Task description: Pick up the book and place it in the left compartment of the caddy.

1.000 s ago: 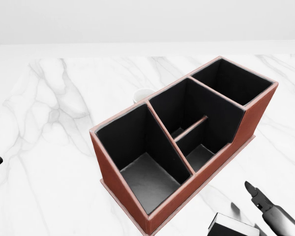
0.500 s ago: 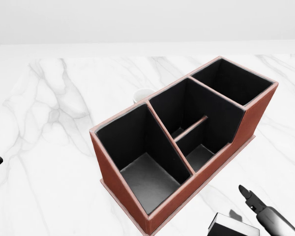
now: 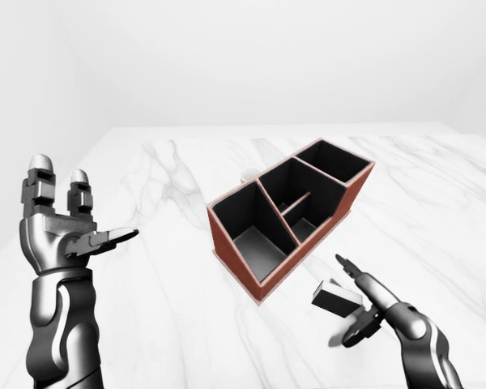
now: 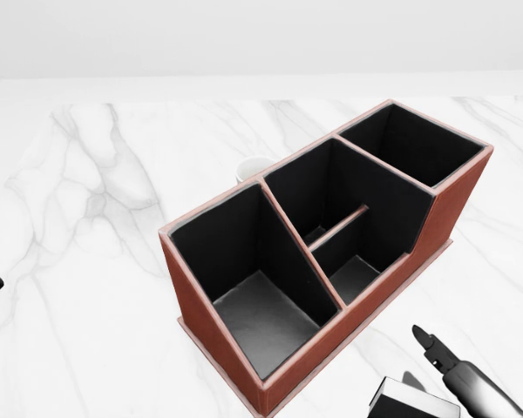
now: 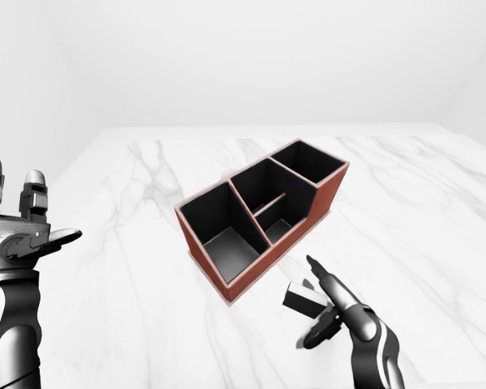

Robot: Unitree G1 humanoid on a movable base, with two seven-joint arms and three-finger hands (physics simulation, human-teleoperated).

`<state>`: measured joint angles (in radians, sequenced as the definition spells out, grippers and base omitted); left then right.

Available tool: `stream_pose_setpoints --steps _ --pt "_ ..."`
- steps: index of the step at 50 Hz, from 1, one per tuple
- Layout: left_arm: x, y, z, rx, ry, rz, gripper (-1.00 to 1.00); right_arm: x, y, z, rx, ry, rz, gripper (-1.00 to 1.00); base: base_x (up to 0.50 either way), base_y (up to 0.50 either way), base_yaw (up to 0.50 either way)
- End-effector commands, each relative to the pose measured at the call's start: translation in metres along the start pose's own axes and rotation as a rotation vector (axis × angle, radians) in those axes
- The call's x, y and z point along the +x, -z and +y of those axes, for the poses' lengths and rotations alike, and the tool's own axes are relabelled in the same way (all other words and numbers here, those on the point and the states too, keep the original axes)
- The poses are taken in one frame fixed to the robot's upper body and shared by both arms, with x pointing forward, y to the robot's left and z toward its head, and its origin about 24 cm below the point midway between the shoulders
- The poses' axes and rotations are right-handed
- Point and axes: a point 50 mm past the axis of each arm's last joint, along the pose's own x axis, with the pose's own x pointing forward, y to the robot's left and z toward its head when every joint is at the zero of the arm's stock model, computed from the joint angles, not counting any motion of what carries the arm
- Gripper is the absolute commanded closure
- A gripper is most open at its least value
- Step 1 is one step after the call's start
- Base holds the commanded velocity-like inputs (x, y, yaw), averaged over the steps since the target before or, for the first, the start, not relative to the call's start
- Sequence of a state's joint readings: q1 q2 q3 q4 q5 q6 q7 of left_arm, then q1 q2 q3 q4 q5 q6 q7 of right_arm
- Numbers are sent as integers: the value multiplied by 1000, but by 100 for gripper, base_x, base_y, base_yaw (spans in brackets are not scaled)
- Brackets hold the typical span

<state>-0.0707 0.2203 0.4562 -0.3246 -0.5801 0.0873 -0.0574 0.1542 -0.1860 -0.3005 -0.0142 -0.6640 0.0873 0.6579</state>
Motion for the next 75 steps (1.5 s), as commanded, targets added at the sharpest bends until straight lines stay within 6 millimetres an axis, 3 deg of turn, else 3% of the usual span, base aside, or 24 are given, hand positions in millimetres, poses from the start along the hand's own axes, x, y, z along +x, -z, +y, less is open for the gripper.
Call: stream_pose_setpoints --steps 1,2,3,4,5,6,11,18,21,30,55,75 --pt "0 1 0 0 -1 2 -100 6 0 4 10 -13 -4 -100 0 0 0" --pt "0 0 0 0 -1 1 -100 6 -1 4 10 -13 -7 -100 0 0 0" --pt "0 1 0 0 -1 3 -100 5 -1 4 8 -12 -10 9 0 0 0" --pt "0 1 0 0 -1 3 -100 5 -1 4 8 -12 -10 9 0 0 0" --pt "0 1 0 1 -1 6 -100 5 -1 4 10 -15 -11 62 0 0 0" --pt "0 1 0 0 0 5 -100 5 -1 4 10 -15 -11 100 0 0 0" --pt "2 -9 -3 -1 1 -38 -100 5 -2 3 12 -11 -15 100 0 0 0" --pt "2 -10 -2 -2 -1 -40 -100 4 -2 3 14 -7 -17 100 0 0 0" --pt "0 -1 -1 2 0 -4 -100 2 -6 0 3 8 -33 100 0 0 0" --pt "1 -5 -1 -1 1 -20 -100 -1 -9 -2 -12 10 -41 100 0 0 0" --pt "1 -12 -4 2 2 -49 -100 -47 -81 -49 -307 313 -203 100 0 0 0" --pt "1 -9 -4 5 0 -39 -100 -72 -112 -60 -461 485 -230 100 0 0 0"
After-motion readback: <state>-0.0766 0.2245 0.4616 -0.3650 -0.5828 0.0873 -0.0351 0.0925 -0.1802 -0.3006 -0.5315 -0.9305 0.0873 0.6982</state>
